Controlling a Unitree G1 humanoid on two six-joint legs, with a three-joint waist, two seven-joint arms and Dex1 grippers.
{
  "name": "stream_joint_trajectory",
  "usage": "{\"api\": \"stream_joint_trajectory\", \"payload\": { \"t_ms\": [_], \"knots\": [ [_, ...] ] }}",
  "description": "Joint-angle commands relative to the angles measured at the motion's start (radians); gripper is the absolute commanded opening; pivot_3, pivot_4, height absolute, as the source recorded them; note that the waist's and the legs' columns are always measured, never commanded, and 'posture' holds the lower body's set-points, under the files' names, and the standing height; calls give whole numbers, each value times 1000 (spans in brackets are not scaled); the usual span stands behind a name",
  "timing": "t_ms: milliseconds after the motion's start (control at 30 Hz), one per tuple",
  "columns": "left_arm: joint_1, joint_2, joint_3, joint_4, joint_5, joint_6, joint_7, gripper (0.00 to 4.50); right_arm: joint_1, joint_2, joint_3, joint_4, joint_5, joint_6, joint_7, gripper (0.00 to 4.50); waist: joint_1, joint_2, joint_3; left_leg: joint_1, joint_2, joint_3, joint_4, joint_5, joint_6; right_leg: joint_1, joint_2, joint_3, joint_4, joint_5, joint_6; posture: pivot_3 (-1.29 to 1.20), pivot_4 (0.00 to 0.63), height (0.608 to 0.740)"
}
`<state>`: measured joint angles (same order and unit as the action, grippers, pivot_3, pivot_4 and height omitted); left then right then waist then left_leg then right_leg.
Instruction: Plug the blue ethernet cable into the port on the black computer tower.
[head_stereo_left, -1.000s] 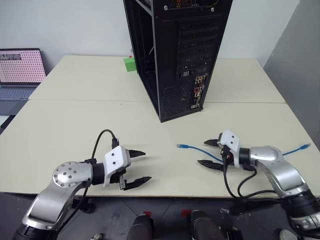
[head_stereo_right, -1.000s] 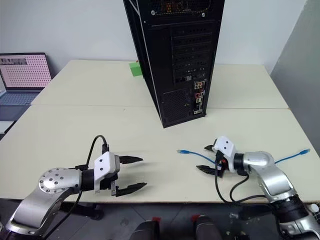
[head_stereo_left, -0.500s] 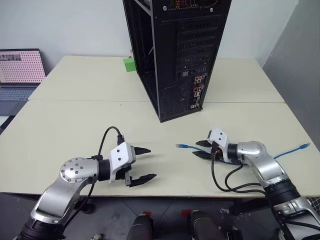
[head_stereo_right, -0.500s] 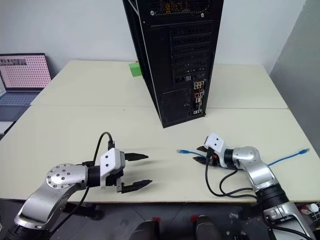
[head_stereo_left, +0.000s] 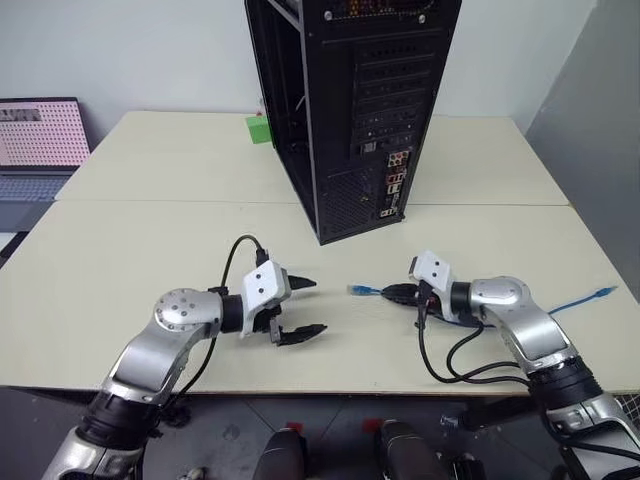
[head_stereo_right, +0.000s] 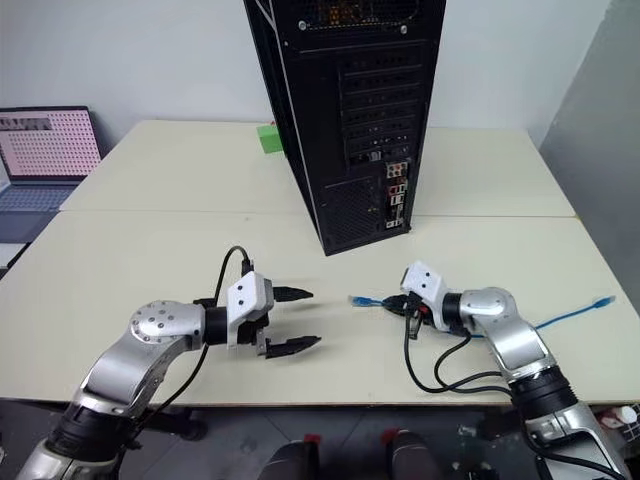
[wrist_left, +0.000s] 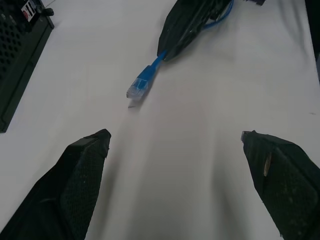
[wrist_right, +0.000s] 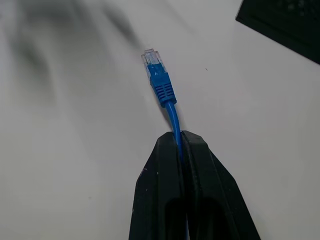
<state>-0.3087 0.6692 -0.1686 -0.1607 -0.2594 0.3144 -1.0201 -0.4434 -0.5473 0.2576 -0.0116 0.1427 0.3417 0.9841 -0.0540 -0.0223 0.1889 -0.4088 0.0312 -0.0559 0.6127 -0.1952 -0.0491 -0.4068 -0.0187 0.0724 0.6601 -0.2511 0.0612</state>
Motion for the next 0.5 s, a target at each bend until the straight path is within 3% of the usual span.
{"api": "stream_joint_trajectory", "payload": {
  "t_ms": [33, 300, 400, 500],
  "knots": [
    [-50, -19, -27, 36, 23, -45, -26, 4500, -7, -8, 3, -115, 32, 52, 23, 42, 0, 0, 0, 0, 0, 0, 0, 0, 0, 0, 0, 0, 0, 0, 0, 0, 150, 740],
    [-119, -42, -66, 111, 33, -83, -99, 4500, -4, -27, 37, -191, 14, 98, 41, 42, 0, 0, 0, 0, 0, 0, 0, 0, 0, 0, 0, 0, 0, 0, 0, 0, 150, 740],
    [-131, -45, -71, 125, 33, -86, -125, 4104, -6, -31, 45, -196, 8, 94, 42, 0, 0, 0, 0, 0, 0, 0, 0, 0, 0, 0, 0, 0, 0, 0, 0, 0, 150, 740],
    [-142, -50, -73, 143, 37, -87, -137, 3342, -10, -32, 50, -199, 3, 89, 48, 0, 0, 0, 0, 0, 0, 0, 0, 0, 0, 0, 0, 0, 0, 0, 0, 0, 150, 740]
  ]
}}
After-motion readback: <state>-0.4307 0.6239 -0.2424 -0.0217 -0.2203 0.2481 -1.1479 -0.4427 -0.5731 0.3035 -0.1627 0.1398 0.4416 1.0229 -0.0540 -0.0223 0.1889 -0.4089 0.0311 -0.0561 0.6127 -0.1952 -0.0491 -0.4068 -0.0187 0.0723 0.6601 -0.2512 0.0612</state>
